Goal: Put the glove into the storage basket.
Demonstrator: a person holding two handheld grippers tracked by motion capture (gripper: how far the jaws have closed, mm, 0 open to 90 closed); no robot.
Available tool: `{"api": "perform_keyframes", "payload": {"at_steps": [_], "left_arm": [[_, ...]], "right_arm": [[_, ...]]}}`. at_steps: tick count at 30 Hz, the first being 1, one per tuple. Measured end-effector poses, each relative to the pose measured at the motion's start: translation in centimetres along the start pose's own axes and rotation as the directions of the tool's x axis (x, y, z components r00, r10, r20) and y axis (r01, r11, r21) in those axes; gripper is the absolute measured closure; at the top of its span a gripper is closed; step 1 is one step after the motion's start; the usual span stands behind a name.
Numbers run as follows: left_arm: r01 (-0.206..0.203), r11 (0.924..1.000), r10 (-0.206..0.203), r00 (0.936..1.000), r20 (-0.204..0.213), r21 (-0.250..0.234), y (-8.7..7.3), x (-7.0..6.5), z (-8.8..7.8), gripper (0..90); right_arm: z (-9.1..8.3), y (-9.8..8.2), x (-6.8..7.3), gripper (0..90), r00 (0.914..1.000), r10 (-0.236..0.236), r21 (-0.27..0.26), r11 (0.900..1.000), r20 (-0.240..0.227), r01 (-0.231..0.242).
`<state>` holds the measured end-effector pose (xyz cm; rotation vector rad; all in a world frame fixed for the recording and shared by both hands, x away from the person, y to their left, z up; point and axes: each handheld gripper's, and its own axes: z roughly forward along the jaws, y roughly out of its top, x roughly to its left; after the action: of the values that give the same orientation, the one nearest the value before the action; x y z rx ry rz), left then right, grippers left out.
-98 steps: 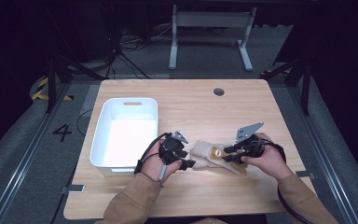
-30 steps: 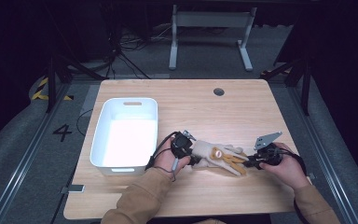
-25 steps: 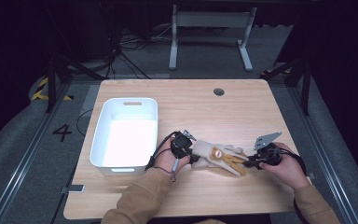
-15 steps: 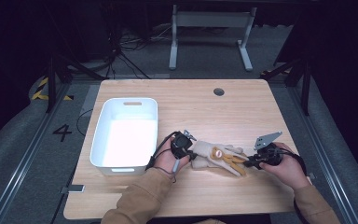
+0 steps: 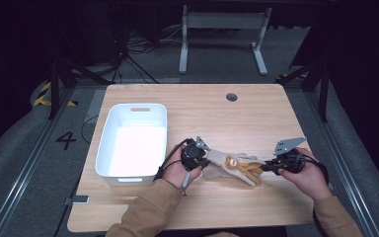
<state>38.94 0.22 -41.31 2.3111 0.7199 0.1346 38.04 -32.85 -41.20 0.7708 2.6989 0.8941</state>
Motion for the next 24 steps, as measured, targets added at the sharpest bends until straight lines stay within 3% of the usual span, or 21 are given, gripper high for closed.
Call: {"api": "perform_keyframes", "payload": {"at_steps": [5, 11, 21, 24], "left_arm": [[-0.011, 0.9998, 0.011, 0.9999, -0.002, -0.017, 0.0, -0.2, -0.7, 89.0], [-0.025, 0.9993, 0.024, 0.9992, -0.032, -0.029, -0.2, -0.6, -1.4, 88.9], [-0.040, 0.9992, 0.040, 0.9975, -0.058, 0.001, -1.1, -1.6, -1.5, 88.9], [-0.040, 0.9988, 0.042, 0.9981, -0.046, 0.027, -1.4, -1.8, -1.1, 88.8]], "right_arm": [[-0.9, 0.3, -0.1, 83.3, 0.9997, 0.007, -0.033, 0.999, 0.024, -0.007], [-1.3, 1.1, -0.4, 83.5, 0.9978, 0.010, -0.075, 0.997, 0.066, -0.005], [0.3, 2.6, -2.0, 83.6, 0.9964, 0.016, -0.098, 0.995, 0.083, -0.008], [0.9, 2.6, -2.4, 83.6, 0.9965, 0.020, -0.095, 0.995, 0.081, -0.012]]}}
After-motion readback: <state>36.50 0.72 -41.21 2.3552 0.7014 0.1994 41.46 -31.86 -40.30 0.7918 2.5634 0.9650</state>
